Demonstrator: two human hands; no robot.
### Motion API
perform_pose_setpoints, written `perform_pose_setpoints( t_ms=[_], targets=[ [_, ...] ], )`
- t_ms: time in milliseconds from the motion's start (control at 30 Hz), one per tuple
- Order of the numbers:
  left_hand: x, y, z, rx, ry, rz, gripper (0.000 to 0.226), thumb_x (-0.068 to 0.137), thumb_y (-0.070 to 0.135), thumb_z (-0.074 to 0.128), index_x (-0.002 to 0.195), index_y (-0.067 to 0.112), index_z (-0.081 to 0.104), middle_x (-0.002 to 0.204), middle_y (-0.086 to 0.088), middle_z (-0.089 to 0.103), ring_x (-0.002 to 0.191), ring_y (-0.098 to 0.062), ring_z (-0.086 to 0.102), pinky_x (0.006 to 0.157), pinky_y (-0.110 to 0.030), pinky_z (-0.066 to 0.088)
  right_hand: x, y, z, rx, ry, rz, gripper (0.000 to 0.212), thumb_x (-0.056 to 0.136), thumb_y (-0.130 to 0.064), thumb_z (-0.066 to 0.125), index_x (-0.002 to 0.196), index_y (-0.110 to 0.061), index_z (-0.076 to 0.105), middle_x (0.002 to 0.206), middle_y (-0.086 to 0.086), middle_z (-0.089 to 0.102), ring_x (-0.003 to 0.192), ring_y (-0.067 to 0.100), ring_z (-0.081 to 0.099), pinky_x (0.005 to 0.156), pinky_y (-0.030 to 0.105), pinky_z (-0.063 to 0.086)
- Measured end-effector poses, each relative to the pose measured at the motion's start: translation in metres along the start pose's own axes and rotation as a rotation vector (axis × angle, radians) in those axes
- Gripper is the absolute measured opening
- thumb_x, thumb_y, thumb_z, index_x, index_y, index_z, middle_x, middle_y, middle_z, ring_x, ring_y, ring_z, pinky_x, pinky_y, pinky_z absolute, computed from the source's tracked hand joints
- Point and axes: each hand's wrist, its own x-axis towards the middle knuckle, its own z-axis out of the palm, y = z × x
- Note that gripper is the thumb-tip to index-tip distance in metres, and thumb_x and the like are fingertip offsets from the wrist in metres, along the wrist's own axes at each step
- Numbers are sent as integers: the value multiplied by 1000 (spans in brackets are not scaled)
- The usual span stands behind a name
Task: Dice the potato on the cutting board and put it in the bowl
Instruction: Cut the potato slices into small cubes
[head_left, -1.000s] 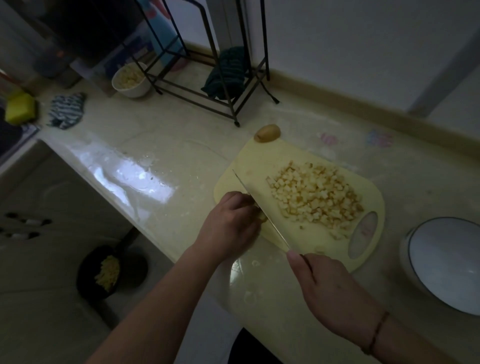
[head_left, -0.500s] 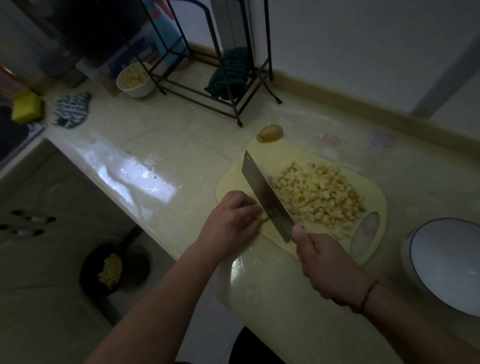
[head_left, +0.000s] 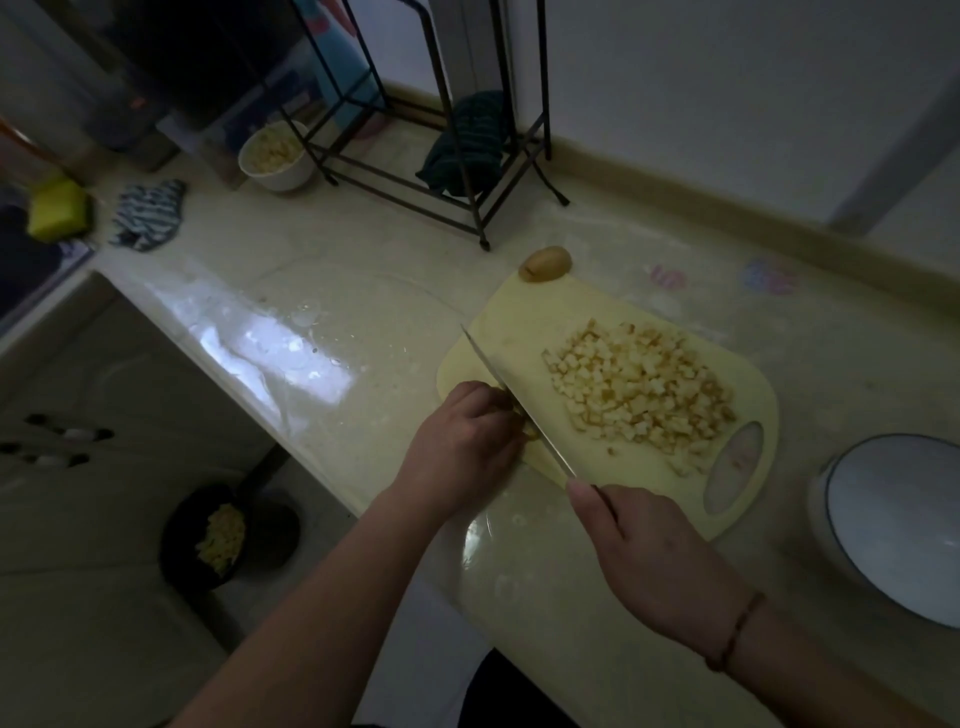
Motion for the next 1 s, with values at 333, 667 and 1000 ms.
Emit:
perform_pose_setpoints(
  t_ms=[333,667,1000],
  targets=[
    [-2,-1,4,-21,24,-8,25,91,26,61,93,10,79,91,-9,67,92,-30,60,72,-36,51,-3,1,5,-30,-48,31,54,97,-50,32,54,-18,41,49,-4,43,49,5,43,56,25,26],
    [-4,-3,7,-2,55,-2,19,90,26,69,88,11,80,87,-4,68,83,-26,60,67,-36,53,19,9,-8,317,-112,287,56,94,-60,30,61,-16,41,48,1,43,35,13,37,38,20,30],
    [-7,-8,5,70,51,41,9,83,14,74,89,8,78,93,-6,70,92,-24,59,67,-34,52,7,-1,-1,22,-16,21,56,99,-45,37,51,-15,38,44,-2,42,48,4,47,53,17,35]
  ],
)
